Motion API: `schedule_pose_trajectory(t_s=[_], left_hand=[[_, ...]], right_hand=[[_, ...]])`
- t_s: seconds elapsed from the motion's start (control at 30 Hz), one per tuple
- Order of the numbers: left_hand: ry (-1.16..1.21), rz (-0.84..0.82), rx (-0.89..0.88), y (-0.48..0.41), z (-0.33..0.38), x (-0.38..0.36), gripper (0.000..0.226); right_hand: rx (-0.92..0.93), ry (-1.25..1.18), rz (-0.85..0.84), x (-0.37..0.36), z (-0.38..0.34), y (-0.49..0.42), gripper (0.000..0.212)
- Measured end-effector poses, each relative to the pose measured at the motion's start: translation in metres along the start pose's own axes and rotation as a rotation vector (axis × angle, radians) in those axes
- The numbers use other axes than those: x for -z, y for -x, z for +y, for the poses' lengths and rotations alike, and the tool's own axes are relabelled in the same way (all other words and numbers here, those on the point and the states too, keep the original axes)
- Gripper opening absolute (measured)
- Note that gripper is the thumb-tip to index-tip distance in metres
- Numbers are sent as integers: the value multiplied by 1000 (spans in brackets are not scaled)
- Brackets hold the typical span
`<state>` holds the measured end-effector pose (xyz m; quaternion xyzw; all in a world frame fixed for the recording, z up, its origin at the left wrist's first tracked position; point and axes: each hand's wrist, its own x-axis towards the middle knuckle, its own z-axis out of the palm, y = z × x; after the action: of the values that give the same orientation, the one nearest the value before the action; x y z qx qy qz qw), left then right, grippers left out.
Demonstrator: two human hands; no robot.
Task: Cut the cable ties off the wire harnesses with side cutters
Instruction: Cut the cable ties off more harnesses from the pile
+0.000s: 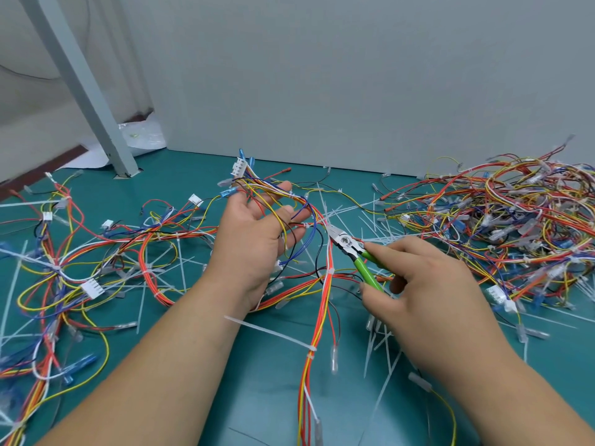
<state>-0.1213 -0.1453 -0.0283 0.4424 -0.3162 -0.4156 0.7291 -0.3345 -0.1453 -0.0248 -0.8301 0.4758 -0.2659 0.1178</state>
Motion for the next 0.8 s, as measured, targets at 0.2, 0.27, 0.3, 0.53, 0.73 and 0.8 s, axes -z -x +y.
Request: schedule_pose_trajectory(t_s=[0.2, 0.27, 0.3, 0.53, 0.73, 0.8], left_hand=[[18, 14, 12, -1, 0, -1, 27], [19, 15, 21, -1, 0, -2, 26], [23, 12, 30, 0, 0, -3, 26], [156, 3, 106, 4, 8, -6, 42], [163, -17, 98, 5, 8, -6, 42], [179, -5, 127, 4, 8, -4, 39]], right_hand=[[-26, -149, 45, -1, 3, 0, 44], [-42, -230, 105, -1, 1, 0, 36], [-45, -272, 140, -1, 0, -1, 33], [-78, -413, 225, -1, -4, 0, 31], [-24, -242, 161, 2, -5, 1, 47], [2, -150, 140, 2, -5, 3, 55]])
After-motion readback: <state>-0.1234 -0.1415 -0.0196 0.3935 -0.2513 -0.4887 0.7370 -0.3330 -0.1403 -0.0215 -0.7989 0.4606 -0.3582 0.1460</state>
